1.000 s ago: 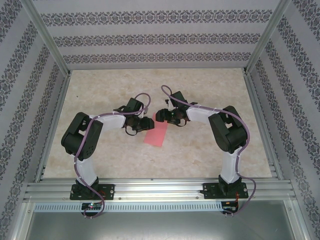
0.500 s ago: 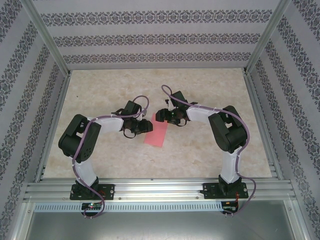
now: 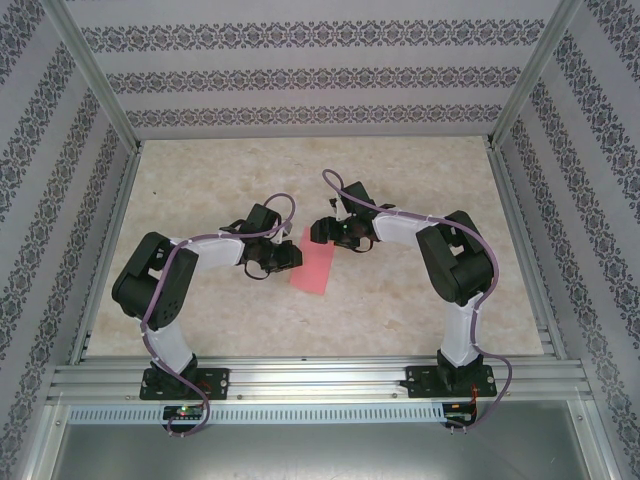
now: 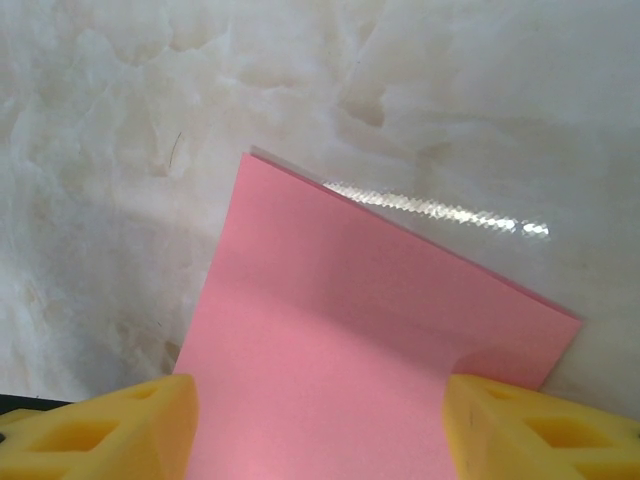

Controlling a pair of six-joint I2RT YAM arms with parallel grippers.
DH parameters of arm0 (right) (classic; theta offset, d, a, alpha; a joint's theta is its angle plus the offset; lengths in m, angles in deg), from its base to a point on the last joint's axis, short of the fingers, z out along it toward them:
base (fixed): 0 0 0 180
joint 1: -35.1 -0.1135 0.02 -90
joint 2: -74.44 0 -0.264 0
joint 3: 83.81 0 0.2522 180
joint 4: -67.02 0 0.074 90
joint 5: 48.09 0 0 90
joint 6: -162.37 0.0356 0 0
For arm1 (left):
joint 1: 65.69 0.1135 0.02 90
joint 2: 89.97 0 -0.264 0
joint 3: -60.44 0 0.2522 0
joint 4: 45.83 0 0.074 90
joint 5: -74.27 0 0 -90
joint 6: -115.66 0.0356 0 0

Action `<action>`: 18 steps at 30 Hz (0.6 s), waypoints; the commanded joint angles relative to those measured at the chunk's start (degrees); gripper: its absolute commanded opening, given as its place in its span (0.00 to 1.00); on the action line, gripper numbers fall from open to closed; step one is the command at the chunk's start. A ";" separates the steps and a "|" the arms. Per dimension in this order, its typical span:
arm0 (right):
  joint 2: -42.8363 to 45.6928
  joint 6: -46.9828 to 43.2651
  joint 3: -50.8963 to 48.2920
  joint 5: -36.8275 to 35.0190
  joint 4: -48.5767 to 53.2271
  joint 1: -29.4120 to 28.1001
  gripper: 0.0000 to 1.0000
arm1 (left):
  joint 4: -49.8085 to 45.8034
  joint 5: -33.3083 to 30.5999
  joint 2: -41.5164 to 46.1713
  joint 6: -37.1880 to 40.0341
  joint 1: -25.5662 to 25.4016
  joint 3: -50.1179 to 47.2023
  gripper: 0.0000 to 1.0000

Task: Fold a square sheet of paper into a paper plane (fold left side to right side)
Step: Third fold the triangle at the center of the table.

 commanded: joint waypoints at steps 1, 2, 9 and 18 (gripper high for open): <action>-2.32 -0.82 0.26 0.99 0.99 -0.21 0.68 | 0.22 0.76 1.47 -0.64 -0.09 -0.46 0.18; -2.15 -0.91 0.37 0.99 0.94 -0.21 0.68 | 0.15 0.67 1.65 -0.79 -0.09 -0.62 0.16; 1.42 -2.06 -0.79 0.40 -1.29 0.39 0.73 | 1.26 0.46 3.30 -3.75 -0.17 -2.28 0.07; 15.64 -5.28 -9.67 -4.63 -5.43 2.88 0.86 | 4.64 -0.07 5.25 -8.84 -0.66 -4.98 0.03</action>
